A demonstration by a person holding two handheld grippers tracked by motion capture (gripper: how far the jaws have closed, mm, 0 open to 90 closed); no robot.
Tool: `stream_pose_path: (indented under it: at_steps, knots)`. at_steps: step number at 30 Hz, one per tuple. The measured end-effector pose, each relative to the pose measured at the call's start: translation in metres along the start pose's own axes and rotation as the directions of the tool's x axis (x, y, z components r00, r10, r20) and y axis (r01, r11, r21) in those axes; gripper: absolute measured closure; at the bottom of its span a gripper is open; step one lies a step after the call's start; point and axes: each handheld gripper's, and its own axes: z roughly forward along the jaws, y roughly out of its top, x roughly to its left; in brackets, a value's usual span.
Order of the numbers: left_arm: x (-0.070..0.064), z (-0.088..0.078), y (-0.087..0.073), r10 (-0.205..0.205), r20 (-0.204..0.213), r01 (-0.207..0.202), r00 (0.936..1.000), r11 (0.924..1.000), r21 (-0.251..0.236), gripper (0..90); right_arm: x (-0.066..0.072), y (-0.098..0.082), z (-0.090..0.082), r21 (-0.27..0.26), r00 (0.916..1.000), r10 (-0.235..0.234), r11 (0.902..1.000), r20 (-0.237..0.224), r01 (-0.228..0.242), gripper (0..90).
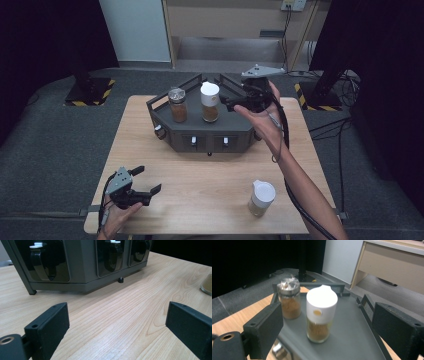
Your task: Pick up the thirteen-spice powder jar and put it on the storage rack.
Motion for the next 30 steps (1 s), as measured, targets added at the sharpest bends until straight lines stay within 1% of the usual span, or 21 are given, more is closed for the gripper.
stream_pose_path:
  at_steps: [6,12,18,21,24,26,30]
  knots:
    - [0.000,0.000,0.000,0.001,-0.001,-0.001,1.0000,1.0000,0.001,4.0,-0.006,-0.025,-0.031,-0.019,0.9999,0.016,0.9997,-0.001,-0.016,10.3]
    - [-0.001,0.000,0.000,0.001,-0.003,-0.001,1.0000,1.0000,0.002,4.0,-0.011,-0.050,-0.059,-0.039,0.9994,0.033,0.9987,0.015,-0.032,10.3]
    - [-0.001,0.000,0.001,0.000,-0.003,0.000,1.0000,1.0000,0.004,4.0,-0.017,-0.080,-0.083,-0.055,0.9970,0.070,0.9961,0.032,-0.069,10.1]
    - [-0.001,0.000,0.001,0.001,-0.003,-0.001,1.0000,1.0000,0.006,4.0,-0.018,-0.095,-0.093,-0.061,0.9947,0.093,0.9941,0.044,-0.090,10.1]
    - [-0.002,0.000,0.001,0.001,-0.005,-0.001,1.0000,1.0000,0.007,4.0,-0.018,-0.108,-0.099,-0.053,0.9930,0.099,0.9940,0.064,-0.096,10.1]
    - [-0.002,0.000,0.001,0.000,-0.005,0.000,1.0000,1.0000,0.005,4.0,-0.017,-0.121,-0.103,-0.056,0.9899,0.115,0.9923,0.083,-0.110,10.1]
    - [-0.002,0.000,0.001,-0.001,-0.006,0.001,1.0000,1.0000,0.008,4.0,-0.019,-0.144,-0.111,-0.061,0.9839,0.152,0.9874,0.095,-0.146,10.1]
